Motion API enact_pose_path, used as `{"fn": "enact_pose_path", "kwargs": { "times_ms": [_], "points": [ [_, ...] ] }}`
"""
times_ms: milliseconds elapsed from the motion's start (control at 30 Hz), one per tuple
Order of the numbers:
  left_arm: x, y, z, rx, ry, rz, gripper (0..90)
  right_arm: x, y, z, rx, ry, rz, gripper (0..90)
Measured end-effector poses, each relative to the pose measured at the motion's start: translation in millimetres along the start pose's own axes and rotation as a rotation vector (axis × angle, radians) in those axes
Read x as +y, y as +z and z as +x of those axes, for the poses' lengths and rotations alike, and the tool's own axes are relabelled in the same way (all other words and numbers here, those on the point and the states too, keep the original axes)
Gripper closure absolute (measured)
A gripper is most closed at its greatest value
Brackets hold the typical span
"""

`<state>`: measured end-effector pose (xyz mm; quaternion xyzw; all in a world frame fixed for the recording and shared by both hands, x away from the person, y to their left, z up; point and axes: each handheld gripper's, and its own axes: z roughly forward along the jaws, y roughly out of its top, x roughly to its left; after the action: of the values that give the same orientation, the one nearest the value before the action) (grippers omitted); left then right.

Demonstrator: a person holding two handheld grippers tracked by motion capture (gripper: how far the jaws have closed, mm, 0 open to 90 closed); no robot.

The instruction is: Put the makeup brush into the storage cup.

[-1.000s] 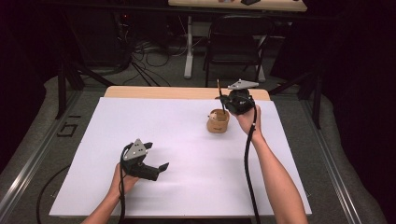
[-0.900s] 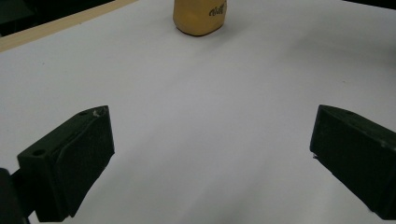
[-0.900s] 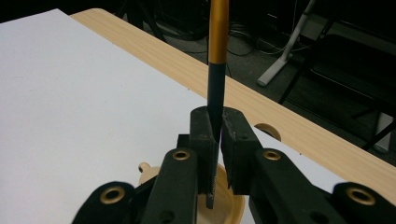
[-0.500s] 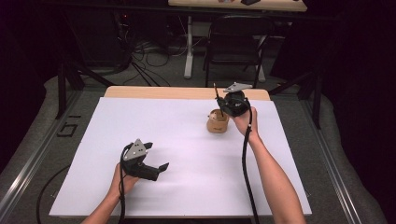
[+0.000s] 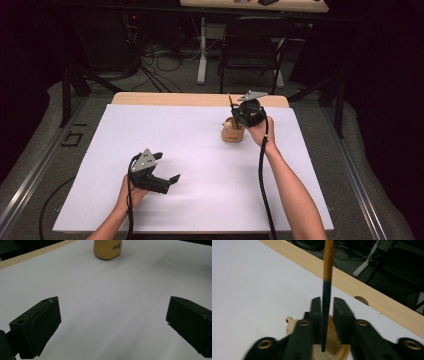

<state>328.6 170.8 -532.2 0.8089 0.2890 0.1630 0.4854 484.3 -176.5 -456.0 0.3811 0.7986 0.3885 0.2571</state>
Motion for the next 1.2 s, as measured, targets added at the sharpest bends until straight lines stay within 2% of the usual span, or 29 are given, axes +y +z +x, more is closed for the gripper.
{"fn": "enact_pose_path", "kwargs": {
  "times_ms": [100, 267, 567, 667, 867, 1200],
  "points": [
    [0.1, -0.6, 0.1, 0.001, 0.004, 0.0, 0.0, -1.1, -2.0, -0.1, 0.02, 0.018, 0.003, 63.4],
    [0.3, -0.8, -0.5, -0.001, 0.0, -0.004, 0.0, -0.6, -8.7, -0.1, 0.049, 0.031, -0.003, 49.2],
    [1.1, -2.5, -0.6, 0.011, 0.002, -0.015, 0.0, -5.8, -20.8, 6.1, 0.089, 0.015, -0.011, 17.2],
    [2.6, -3.9, -1.9, 0.029, 0.021, -0.026, 0.0, -9.4, -24.8, 8.5, 0.108, 0.022, -0.023, 13.3],
    [2.5, -3.5, -1.7, 0.023, 0.021, -0.021, 0.0, -15.8, -33.0, 12.4, 0.138, 0.018, -0.06, 5.8],
    [2.7, -5.9, -0.9, 0.027, 0.022, -0.029, 0.0, -27.8, -54.2, 23.5, 0.173, 0.002, -0.113, 0.8]
  ]
}}
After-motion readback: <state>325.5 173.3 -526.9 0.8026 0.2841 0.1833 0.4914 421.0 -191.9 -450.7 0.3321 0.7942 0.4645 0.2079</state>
